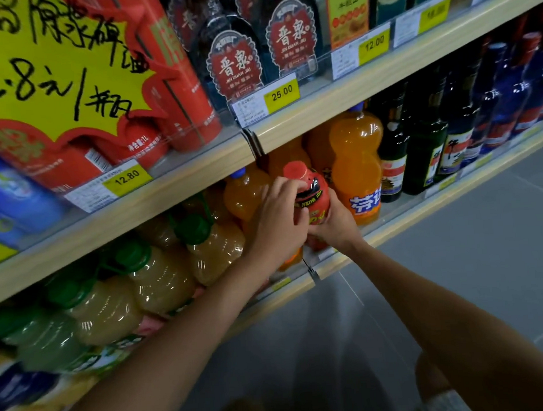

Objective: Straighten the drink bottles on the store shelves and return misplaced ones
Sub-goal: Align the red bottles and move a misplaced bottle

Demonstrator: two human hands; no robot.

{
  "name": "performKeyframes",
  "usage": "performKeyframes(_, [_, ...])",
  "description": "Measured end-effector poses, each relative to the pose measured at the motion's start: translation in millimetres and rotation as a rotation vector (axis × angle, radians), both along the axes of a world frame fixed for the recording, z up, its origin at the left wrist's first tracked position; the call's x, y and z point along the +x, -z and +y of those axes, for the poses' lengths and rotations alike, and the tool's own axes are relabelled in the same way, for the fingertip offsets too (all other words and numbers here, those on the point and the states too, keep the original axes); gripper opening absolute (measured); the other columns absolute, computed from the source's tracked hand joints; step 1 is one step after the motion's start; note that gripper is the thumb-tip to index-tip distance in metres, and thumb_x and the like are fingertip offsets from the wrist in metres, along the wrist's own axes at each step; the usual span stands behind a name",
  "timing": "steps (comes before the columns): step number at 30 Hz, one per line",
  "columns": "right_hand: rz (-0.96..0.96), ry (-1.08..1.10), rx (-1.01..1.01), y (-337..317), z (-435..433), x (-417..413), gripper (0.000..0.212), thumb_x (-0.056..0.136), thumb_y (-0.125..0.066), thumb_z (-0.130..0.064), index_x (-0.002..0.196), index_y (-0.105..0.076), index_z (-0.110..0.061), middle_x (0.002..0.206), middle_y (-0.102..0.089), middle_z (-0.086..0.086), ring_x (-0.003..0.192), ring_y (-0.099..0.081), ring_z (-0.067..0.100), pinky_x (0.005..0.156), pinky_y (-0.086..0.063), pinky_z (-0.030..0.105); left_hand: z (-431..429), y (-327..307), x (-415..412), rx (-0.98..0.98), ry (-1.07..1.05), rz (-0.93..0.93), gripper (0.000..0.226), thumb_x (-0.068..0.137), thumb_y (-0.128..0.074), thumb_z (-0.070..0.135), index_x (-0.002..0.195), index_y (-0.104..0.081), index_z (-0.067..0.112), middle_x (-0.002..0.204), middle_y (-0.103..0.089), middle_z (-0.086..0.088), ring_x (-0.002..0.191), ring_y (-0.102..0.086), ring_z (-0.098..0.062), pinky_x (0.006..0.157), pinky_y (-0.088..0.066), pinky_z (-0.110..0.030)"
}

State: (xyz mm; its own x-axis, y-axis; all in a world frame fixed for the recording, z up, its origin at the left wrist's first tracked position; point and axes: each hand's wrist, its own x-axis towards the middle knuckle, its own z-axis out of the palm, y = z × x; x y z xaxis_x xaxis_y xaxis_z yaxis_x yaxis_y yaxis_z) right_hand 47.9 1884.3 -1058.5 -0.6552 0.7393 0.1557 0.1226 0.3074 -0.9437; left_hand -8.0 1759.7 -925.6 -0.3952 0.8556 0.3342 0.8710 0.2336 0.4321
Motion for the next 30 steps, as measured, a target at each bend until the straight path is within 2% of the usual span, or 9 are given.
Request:
performKeyframes(3, [0.025,0.004,-0.028,1.7,-3.6,5.6,0.089,0.063,-0.086,-0.034,0.135,-0.036,-0.024,0.12,-0.057,-0.008,0.106,-0.054,0.004,0.087,-0.043,0.016,-6.9,15.6,2.2,0.065,-0.131,-0.064,0.056,0.083,-0.063,0.012,0.133,-0.037,0.013,0.134,-0.039,-0.006,0.127,-0.037,-0.019,0.098,-0.035,-0.023])
performKeyframes(6, [0.035,0.0,-0.022,2.5,-6.4,15.3,0.088,0.062,-0.087,-0.037,0.134,-0.038,-0.027,0.118,-0.057,-0.013,0.105,-0.054,-0.001,0.084,-0.043,0.008,-10.2,29.0,-1.4,-0.061,-0.22,-0.403,0.077,0.085,-0.064,0.018,0.143,-0.014,0.024,0.147,-0.028,-0.007,0.135,-0.031,-0.02,0.104,-0.032,-0.032])
performKeyframes(8, [0.034,-0.021,-0.002,0.6,-8.4,21.6,0.088,0.061,-0.087,-0.039,0.135,-0.039,-0.027,0.118,-0.058,-0.013,0.106,-0.055,-0.002,0.085,-0.043,0.006,-10.7,35.9,-5.4,-0.181,-0.222,-0.569,0.082,0.086,-0.065,0.021,0.146,-0.009,0.022,0.152,-0.024,-0.007,0.138,-0.029,-0.022,0.106,-0.031,-0.035])
performKeyframes(13, [0.01,-0.091,0.072,-5.4,-13.2,35.0,0.086,0.06,-0.087,-0.035,0.133,-0.042,-0.029,0.115,-0.059,-0.015,0.106,-0.054,-0.005,0.085,-0.042,0.004,-15.5,36.9,-6.4,-0.191,-0.124,-0.67,0.092,0.079,-0.072,0.021,0.148,-0.011,0.019,0.149,-0.029,-0.002,0.135,-0.03,-0.014,0.105,-0.027,-0.028])
performKeyframes(15, [0.004,-0.124,0.111,-9.8,-15.9,37.3,0.086,0.06,-0.087,-0.035,0.133,-0.042,-0.027,0.117,-0.061,-0.011,0.106,-0.055,-0.001,0.087,-0.042,0.009,-20.1,33.2,-4.9,-0.192,-0.036,-0.68,0.099,0.076,-0.075,0.02,0.148,-0.008,0.022,0.148,-0.028,0.0,0.133,-0.028,-0.008,0.105,-0.026,-0.025])
performKeyframes(18, [-0.004,-0.171,0.153,-20.3,-18.6,41.1,0.086,0.06,-0.087,-0.036,0.133,-0.042,-0.027,0.119,-0.061,-0.008,0.109,-0.057,0.004,0.093,-0.046,0.02,-23.8,27.3,-5.7,-0.222,0.017,-0.669,0.105,0.075,-0.076,0.015,0.149,-0.002,0.022,0.153,-0.021,-0.003,0.14,-0.023,-0.015,0.114,-0.025,-0.034])
performKeyframes(22, [0.02,-0.195,0.132,-39.1,-18.2,49.4,0.083,0.06,-0.085,-0.04,0.131,-0.044,-0.027,0.115,-0.06,-0.013,0.105,-0.057,-0.001,0.09,-0.047,0.016,-25.2,16.0,-0.7,-0.101,-0.004,-0.695,0.097,0.073,-0.077,0.019,0.147,-0.016,0.024,0.147,-0.033,-0.002,0.135,-0.032,-0.014,0.111,-0.031,-0.034])
performKeyframes(25, [0.013,-0.2,0.046,-53.3,-17.1,55.0,0.08,0.057,-0.084,-0.043,0.126,-0.048,-0.025,0.114,-0.062,-0.005,0.102,-0.06,0.007,0.09,-0.052,0.029,-22.4,1.6,3.1,0.058,-0.071,-0.745,0.076,0.075,-0.075,0.03,0.138,-0.032,0.029,0.138,-0.044,0.004,0.126,-0.041,-0.01,0.096,-0.038,-0.023])
performKeyframes(30, [0.001,-0.257,-0.029,-71.9,-22.4,67.3,0.074,0.055,-0.082,-0.049,0.118,-0.05,-0.026,0.109,-0.064,-0.001,0.096,-0.065,0.012,0.084,-0.056,0.037,-24.6,-11.6,15.8,0.122,-0.115,-0.866,0.077,0.077,-0.071,0.033,0.141,-0.028,0.027,0.13,-0.046,0.007,0.117,-0.048,-0.009,0.083,-0.044,-0.018])
